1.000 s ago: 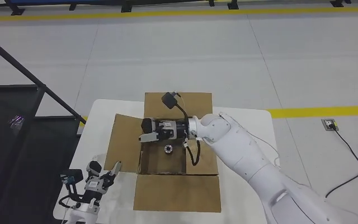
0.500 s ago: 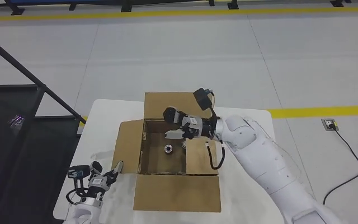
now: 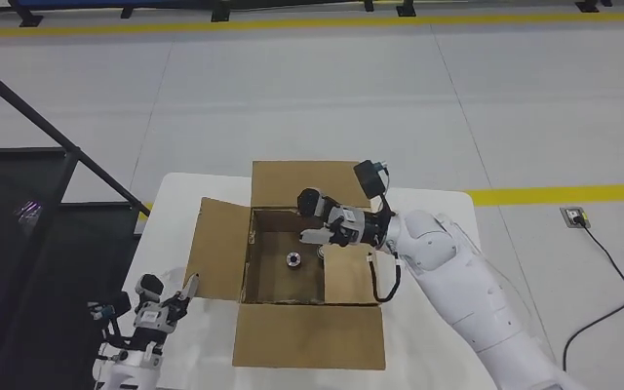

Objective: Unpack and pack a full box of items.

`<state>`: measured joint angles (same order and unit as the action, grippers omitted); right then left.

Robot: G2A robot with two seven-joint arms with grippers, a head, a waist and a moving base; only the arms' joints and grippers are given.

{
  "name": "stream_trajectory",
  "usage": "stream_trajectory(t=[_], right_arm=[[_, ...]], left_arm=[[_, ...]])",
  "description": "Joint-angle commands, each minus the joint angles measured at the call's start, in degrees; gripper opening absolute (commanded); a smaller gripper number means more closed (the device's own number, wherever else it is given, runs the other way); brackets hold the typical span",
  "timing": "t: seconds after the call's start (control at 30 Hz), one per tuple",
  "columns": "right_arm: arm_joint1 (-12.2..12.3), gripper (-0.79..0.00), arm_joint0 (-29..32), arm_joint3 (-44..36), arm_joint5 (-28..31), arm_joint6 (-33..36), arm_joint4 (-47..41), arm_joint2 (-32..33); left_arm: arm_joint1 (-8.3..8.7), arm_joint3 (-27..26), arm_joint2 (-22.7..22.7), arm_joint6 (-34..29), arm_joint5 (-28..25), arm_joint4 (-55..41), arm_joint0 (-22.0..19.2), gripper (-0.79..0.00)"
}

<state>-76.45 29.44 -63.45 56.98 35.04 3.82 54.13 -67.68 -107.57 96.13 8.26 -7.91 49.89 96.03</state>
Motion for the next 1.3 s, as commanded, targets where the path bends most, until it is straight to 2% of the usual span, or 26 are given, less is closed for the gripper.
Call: stream_trajectory(t=[0.0,0.1,0.2,0.33,0.37,0.47,0.53,0.67,1.17,1.27], right_arm=[[0.52,0.000,0.61,-1.39,0.08,1.38,1.10,0.74],[1.51,0.000,1.95,-3.93,-0.57,3.30,2.83,2.50],[2.84,0.000,4.15,-7.10,-1.25,5.00,4.45,5.47],[4.85,0.000,8.70,-11.88,-2.41,5.36,5.89,11.48],[5.35,0.000,10.25,-13.31,-1.90,4.85,6.40,13.26],[6.68,0.000,15.51,-17.23,-1.03,2.54,7.59,18.71],[7.42,0.000,19.19,-19.81,-0.80,1.09,8.45,21.99],[7.42,0.000,19.19,-19.81,-0.80,1.09,8.45,21.99],[7.41,0.000,19.40,-20.05,-1.50,0.43,8.30,22.10],[7.60,0.000,20.14,-20.90,-2.62,-1.70,7.95,22.92]], left_arm=[[0.03,-4.18,1.77,-0.28,-0.83,-1.62,1.66,0.000],[0.05,-9.65,3.73,-1.23,-2.70,-4.10,3.83,0.000],[0.14,-14.30,4.02,-4.97,-5.90,-7.28,5.21,0.000],[0.32,-17.84,1.12,-12.10,-7.89,-8.01,3.84,0.000],[0.32,-18.12,-0.92,-14.31,-8.12,-7.79,3.01,0.000],[0.22,-16.90,-7.29,-20.01,-6.58,-5.72,-1.63,0.000],[-0.09,-14.79,-12.21,-21.31,-4.82,-3.06,-5.42,0.000],[-1.04,-9.28,-21.95,-24.83,-1.50,-1.15,-12.68,0.000],[-1.08,-8.79,-22.21,-25.01,-1.56,-1.88,-12.54,0.000],[-1.33,-6.37,-23.17,-28.36,-0.85,-6.36,-14.58,0.000]])
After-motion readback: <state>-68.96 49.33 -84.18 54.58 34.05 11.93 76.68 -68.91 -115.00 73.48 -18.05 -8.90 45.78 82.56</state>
